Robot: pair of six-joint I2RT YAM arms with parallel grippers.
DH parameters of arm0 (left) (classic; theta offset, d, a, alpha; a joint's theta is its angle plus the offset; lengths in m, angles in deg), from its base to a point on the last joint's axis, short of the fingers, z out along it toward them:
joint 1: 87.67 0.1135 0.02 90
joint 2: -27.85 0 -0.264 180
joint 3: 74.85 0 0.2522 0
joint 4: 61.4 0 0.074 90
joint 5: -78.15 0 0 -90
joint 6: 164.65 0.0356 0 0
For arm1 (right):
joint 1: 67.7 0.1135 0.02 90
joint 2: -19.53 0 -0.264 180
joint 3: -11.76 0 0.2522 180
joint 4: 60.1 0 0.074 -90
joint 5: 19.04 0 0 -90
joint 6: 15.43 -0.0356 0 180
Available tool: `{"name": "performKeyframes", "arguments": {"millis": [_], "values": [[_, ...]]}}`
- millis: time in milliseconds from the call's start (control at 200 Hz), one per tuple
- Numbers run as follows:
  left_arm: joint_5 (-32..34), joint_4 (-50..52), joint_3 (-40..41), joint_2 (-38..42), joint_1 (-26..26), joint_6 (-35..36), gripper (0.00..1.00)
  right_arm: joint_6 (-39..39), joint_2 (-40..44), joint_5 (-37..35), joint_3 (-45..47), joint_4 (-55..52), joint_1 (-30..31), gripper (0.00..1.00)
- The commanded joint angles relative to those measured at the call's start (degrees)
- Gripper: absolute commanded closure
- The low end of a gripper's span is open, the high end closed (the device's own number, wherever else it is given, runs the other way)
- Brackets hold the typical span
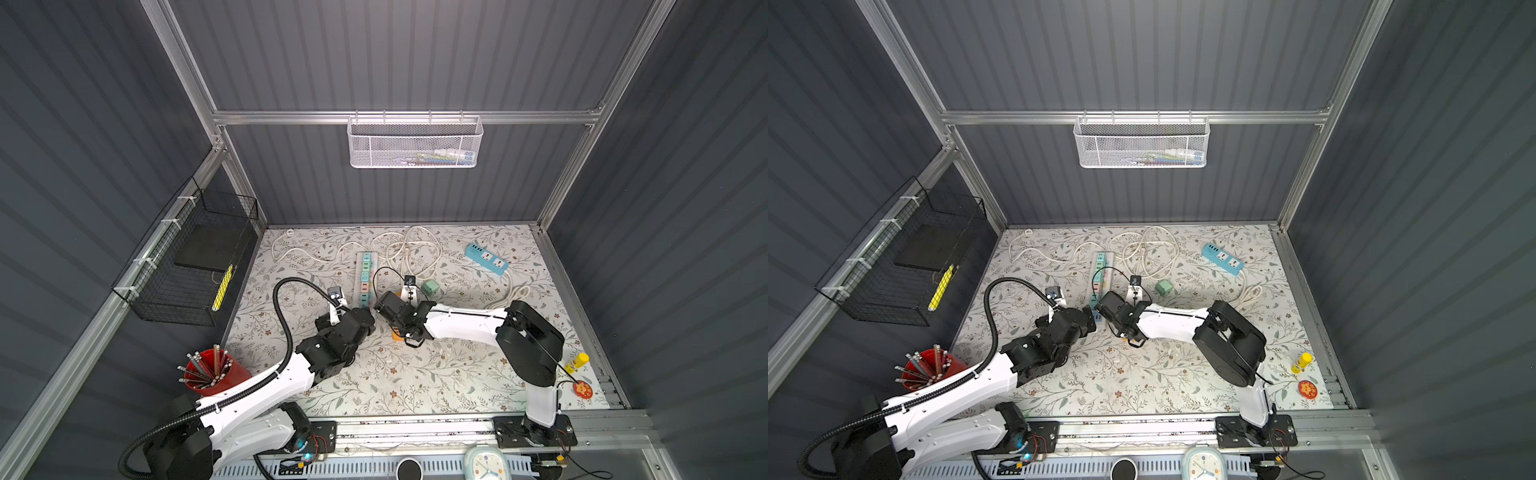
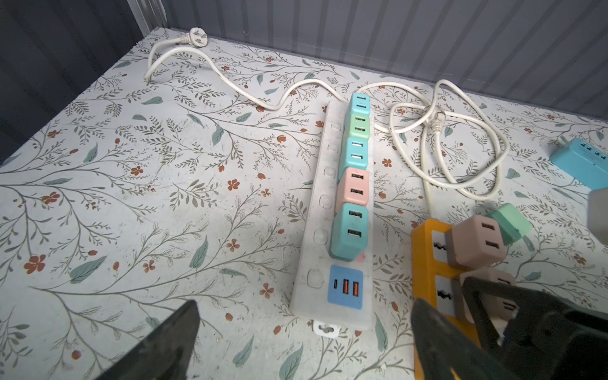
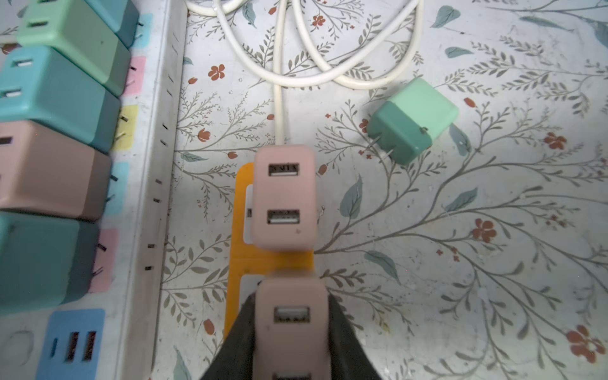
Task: Insert plugs into power strip
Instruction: Insert the plug into the socket, then press the plug into the socket.
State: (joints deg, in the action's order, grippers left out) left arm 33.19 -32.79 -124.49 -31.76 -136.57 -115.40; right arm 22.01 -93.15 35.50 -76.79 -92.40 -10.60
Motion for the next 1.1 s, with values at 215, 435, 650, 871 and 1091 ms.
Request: {"name": "performKeyframes", "arguments": {"millis": [215, 435, 650, 871, 1091], "values": [[1.6, 2.8, 2.2, 3.5, 0.3, -3.1, 0.00, -4.2, -5.8, 1.9, 2.8, -5.0, 0.9, 0.76], [0.9, 6.6, 0.1, 5.4, 0.3, -3.7, 0.00, 0.1, 5.7, -0.6, 5.7, 0.8, 1.8, 0.45], [0.4, 5.5, -1.2, 7.2, 0.3, -1.2, 0.00, 7.4, 15.5, -1.0, 7.4, 5.6, 1.8, 0.35], [1.3, 5.1, -1.8, 5.9, 0.3, -0.2, 0.00, 14.4, 20.1, 0.5, 9.9, 7.4, -0.3, 0.33], [0.5, 3.9, -3.6, 3.5, 0.3, 0.5, 0.00, 16.4, 18.6, 10.9, 7.4, 4.6, -5.6, 0.33]]}}
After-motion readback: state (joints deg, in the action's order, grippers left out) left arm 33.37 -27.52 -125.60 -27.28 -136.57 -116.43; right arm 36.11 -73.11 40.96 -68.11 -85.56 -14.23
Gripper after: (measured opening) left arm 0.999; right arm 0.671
